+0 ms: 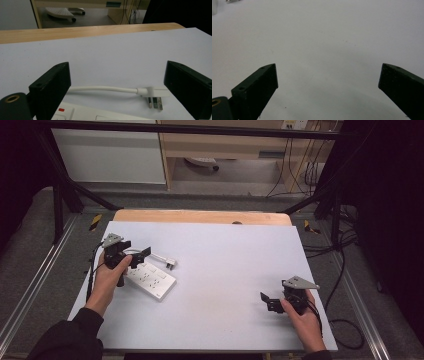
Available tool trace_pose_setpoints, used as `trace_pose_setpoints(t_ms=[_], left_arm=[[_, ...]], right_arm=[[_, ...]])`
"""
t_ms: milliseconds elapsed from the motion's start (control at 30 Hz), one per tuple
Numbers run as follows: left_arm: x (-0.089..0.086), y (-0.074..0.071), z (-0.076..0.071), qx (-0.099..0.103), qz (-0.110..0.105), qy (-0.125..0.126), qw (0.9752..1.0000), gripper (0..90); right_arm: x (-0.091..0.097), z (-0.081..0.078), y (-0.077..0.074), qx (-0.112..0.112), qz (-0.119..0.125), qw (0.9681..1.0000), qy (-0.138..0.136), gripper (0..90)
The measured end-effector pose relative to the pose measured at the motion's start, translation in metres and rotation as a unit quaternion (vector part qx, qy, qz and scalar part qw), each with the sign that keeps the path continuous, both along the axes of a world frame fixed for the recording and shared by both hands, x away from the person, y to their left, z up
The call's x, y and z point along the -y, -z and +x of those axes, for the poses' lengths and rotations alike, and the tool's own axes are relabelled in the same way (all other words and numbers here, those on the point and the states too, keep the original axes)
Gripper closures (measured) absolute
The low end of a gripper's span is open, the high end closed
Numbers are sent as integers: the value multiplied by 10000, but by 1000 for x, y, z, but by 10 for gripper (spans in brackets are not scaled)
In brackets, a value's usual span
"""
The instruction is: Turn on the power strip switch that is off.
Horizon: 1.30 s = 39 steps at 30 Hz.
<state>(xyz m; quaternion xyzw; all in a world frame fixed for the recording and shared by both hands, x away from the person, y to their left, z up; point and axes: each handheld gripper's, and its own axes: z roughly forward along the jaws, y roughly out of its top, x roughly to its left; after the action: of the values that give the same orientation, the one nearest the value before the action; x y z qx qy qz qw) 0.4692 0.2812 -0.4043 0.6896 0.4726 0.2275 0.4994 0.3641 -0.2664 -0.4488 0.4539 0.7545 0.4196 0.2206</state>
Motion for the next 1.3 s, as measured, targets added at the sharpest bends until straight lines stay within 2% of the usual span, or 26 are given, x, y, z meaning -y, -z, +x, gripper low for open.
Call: trace_pose_setpoints(t_ms=[167,400,900,1300], left_arm=[[-4,-6,-5,55,-14,-35,10000,88],[-8,-13,-16,-73,45,50,10000,90],[-22,-30,-41,-61,75,187,9998,90],[-34,-33,-61,1,43,197,9998,88]], right_arm=[[0,0,0,2,-3,10000,-3,29],[0,0,-1,21,-7,10000,2,29],[0,0,-2,56,15,10000,16,29],[1,-1,-2,67,22,10000,38,29]])
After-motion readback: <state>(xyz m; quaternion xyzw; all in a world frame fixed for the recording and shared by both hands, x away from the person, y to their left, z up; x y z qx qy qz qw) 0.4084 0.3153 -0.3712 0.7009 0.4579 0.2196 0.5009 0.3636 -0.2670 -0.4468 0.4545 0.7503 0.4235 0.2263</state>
